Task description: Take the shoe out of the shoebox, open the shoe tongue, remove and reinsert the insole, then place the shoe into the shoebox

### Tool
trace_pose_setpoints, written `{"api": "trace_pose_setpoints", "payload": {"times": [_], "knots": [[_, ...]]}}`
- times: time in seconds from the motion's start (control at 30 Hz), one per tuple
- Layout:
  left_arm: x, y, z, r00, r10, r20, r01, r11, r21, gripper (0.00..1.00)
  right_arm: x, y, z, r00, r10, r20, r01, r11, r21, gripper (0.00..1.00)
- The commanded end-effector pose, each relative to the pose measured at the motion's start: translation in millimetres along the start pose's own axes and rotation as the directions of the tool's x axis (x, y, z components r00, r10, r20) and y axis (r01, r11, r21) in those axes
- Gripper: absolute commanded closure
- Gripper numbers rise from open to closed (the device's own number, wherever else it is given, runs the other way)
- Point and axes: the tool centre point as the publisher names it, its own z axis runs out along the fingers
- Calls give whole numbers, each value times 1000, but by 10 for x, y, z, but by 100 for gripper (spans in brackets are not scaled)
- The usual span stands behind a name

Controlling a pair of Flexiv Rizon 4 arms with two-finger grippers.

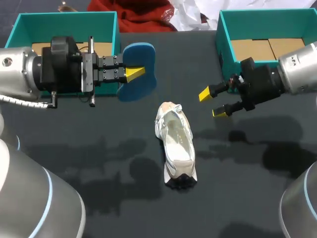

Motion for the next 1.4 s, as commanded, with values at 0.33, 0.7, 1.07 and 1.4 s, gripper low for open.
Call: {"api": "trace_pose_setpoints", "payload": {"times": [0.33,0.7,1.07,1.4], "knots": [[-75,140,137,885,441,-148,-444,896,15,100,68,72,-57,997,26,-77,-25,1000,12,0],[76,569,186,626,773,-102,-773,633,43,100,214,254,-49,973,43,-227,-53,998,-38,0],[76,569,186,626,773,-102,-773,633,43,100,212,293,-45,971,55,-232,-68,997,-46,0],[124,1089,328,294,946,-134,-956,290,-52,100,397,434,-126,953,85,-292,-94,995,-19,0]]}}
